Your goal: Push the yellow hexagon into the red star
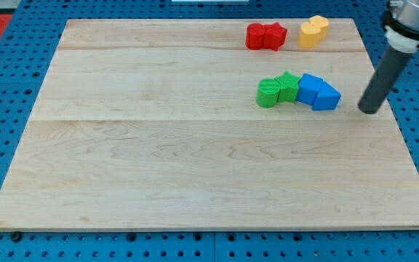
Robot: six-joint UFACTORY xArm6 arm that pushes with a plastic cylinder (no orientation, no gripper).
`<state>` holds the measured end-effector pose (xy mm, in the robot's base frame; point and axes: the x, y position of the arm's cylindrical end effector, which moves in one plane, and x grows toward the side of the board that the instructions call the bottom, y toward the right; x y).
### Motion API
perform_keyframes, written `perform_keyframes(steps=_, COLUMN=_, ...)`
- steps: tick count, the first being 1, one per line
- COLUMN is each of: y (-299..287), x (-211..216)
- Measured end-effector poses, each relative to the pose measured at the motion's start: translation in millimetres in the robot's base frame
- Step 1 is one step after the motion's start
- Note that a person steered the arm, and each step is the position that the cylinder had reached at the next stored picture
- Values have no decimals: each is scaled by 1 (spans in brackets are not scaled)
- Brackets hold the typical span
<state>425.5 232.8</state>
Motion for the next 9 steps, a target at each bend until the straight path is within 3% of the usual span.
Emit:
perform_keyframes(steps=2, y=-76, x=-9)
perform_keyframes(steps=4, y=6, x=34)
perform_keyframes(steps=5, y=44, x=-19)
perform_keyframes(steps=7, y=63, x=-157)
perform_keyframes(steps=9, y=-26, x=-215)
